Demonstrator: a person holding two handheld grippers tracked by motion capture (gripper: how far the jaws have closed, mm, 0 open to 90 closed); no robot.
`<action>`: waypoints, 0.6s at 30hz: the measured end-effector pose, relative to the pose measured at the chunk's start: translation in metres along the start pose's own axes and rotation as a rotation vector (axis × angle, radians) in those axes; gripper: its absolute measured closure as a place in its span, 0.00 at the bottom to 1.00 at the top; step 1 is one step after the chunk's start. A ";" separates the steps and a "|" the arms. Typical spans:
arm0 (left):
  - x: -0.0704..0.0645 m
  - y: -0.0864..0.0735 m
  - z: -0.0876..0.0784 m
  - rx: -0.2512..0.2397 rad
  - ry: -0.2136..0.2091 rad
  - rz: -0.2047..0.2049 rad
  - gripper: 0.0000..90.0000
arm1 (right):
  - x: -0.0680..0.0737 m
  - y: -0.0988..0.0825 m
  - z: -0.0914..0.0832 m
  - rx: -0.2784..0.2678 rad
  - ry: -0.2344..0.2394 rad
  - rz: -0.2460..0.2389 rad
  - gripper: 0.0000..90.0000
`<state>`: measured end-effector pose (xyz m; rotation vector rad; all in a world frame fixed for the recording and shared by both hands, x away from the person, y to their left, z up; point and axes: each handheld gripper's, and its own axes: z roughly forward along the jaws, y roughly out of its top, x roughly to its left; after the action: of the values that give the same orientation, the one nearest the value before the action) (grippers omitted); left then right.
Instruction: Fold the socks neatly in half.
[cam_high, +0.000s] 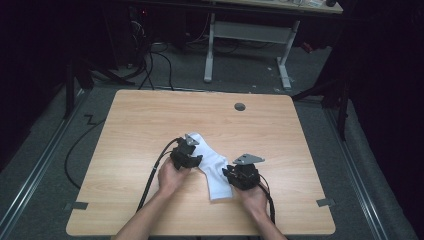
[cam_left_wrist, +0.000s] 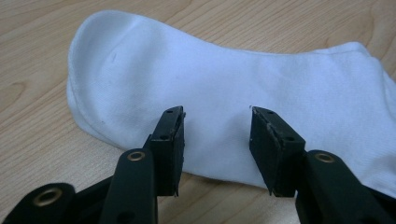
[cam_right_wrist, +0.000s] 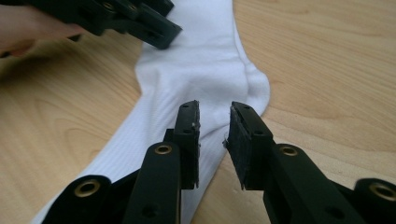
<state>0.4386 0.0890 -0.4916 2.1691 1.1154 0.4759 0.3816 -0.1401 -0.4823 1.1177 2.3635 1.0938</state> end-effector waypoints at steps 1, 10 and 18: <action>0.000 0.000 0.000 -0.001 0.001 0.000 0.61 | -0.001 0.001 0.004 0.008 -0.008 0.003 0.80; -0.002 -0.004 0.000 -0.025 0.012 0.012 0.62 | -0.004 0.004 0.027 0.041 -0.042 0.035 0.74; -0.001 -0.007 0.001 -0.044 0.003 0.007 0.62 | -0.003 0.005 0.032 0.044 -0.014 0.019 0.89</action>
<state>0.4344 0.0907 -0.4969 2.1353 1.0898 0.5023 0.4037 -0.1247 -0.4998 1.1615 2.3818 1.0416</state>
